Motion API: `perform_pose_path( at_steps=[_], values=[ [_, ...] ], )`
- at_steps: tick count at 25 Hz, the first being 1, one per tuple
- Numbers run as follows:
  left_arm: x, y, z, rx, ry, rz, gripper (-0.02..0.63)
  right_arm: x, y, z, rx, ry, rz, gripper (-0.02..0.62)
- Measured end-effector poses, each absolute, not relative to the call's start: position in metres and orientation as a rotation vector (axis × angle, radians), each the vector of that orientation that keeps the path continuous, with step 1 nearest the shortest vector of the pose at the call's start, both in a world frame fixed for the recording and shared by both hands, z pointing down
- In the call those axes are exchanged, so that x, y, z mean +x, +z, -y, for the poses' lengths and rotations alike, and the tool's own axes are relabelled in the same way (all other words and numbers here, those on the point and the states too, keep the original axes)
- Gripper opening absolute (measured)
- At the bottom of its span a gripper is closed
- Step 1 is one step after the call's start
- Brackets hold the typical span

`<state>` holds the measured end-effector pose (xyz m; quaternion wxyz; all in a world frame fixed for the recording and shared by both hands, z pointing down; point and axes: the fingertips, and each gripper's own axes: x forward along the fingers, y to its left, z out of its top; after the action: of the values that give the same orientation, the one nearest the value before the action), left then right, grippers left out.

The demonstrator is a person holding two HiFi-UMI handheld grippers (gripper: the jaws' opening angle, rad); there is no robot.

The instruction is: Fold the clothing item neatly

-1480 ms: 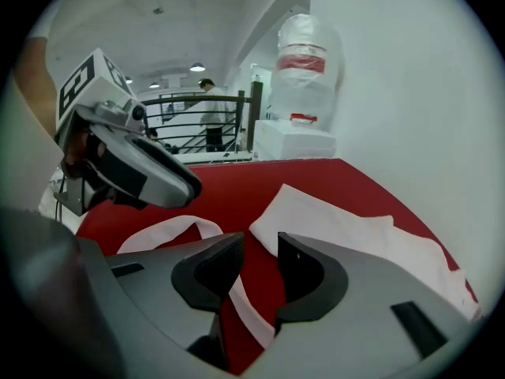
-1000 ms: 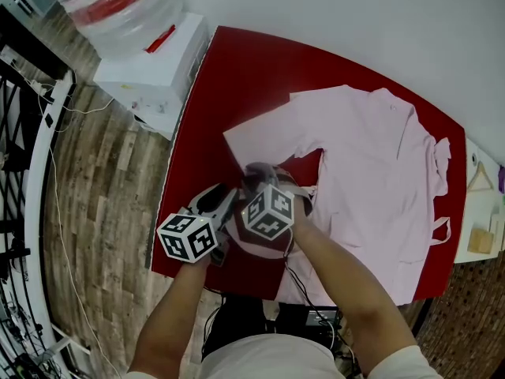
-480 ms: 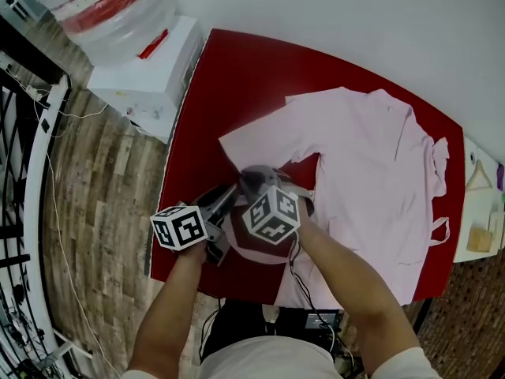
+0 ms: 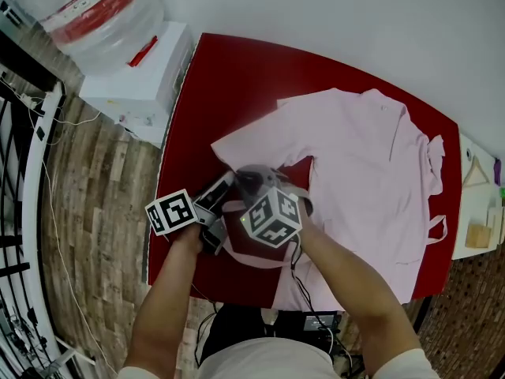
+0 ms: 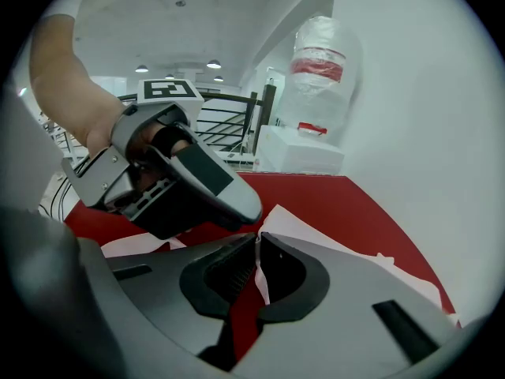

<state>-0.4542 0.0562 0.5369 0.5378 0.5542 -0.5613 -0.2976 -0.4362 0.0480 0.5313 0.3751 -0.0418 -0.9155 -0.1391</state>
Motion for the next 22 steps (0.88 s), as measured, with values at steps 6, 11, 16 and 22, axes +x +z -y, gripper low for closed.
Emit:
perform_pose_path(
  at_steps=[6, 11, 16, 22],
  values=[
    [-0.466, 0.548, -0.047, 1.249, -0.715, 1.328, 0.262, -0.436, 0.531, -0.052, -0.119, -0.361, 2.348, 0.031],
    [-0.471, 0.554, -0.037, 1.223, -0.684, 1.320, 0.272, -0.439, 0.528, -0.055, -0.124, -0.363, 2.362, 0.031],
    [-0.475, 0.556, -0.025, 1.217, -0.632, 1.337, 0.272, -0.440, 0.527, -0.056, -0.129, -0.365, 2.369, 0.031],
    [-0.494, 0.560, -0.016, 1.198, -0.605, 1.376, 0.272, -0.438, 0.525, -0.054, -0.120, -0.363, 2.380, 0.031]
  ],
)
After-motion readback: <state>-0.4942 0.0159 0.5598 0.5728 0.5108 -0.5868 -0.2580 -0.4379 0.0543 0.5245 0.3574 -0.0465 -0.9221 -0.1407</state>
